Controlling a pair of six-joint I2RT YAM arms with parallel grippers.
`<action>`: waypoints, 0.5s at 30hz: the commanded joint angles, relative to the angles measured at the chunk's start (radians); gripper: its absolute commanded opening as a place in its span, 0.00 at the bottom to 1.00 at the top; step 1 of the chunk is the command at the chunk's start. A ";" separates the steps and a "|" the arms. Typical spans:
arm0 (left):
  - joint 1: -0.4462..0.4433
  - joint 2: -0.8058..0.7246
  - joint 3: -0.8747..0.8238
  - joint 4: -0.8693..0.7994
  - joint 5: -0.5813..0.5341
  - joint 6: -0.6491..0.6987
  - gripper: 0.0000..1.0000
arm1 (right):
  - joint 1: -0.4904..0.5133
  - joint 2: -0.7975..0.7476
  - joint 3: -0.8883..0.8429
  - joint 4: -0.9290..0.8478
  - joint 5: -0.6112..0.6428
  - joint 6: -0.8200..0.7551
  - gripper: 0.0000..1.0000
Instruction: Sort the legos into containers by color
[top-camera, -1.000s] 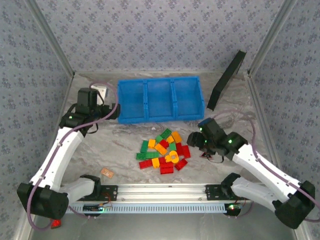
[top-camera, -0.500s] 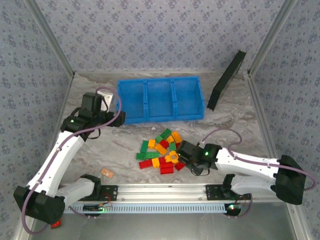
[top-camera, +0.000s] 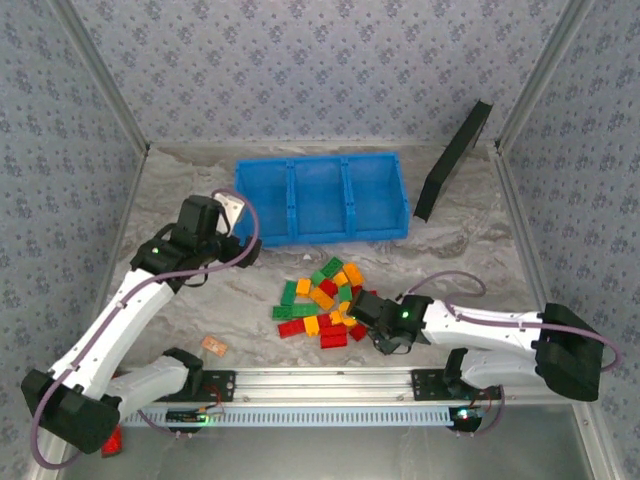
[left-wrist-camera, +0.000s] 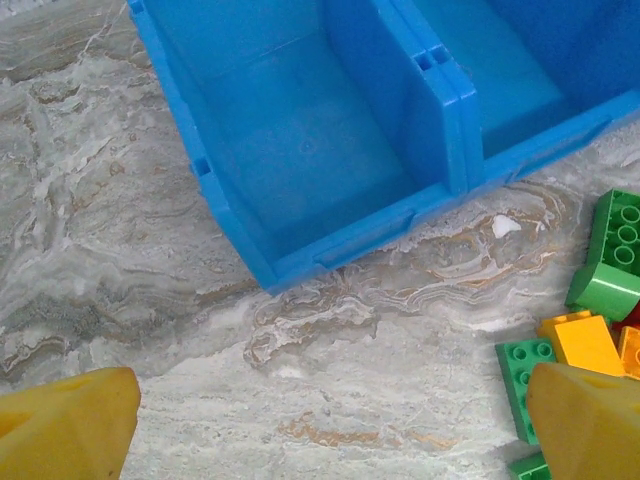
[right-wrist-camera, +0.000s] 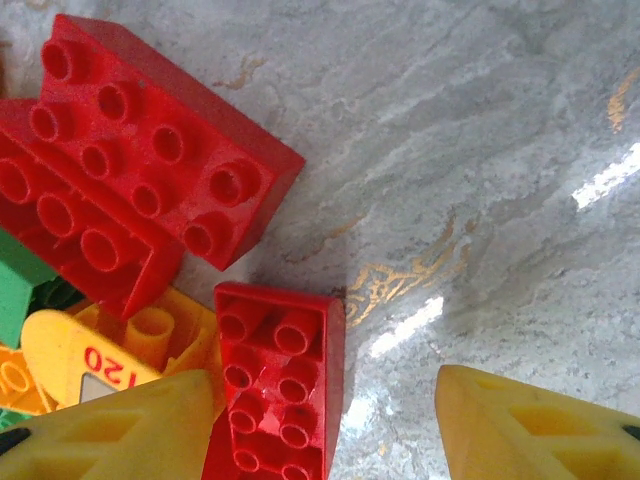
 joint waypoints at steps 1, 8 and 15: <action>-0.015 -0.043 -0.017 0.050 -0.032 0.039 0.99 | 0.008 0.025 -0.029 0.038 0.043 0.069 0.62; -0.046 -0.058 -0.040 0.065 -0.053 0.060 0.99 | 0.011 0.075 -0.030 0.074 0.035 0.073 0.61; -0.060 -0.078 -0.058 0.070 -0.068 0.073 0.99 | 0.011 0.101 -0.045 0.072 0.015 0.073 0.53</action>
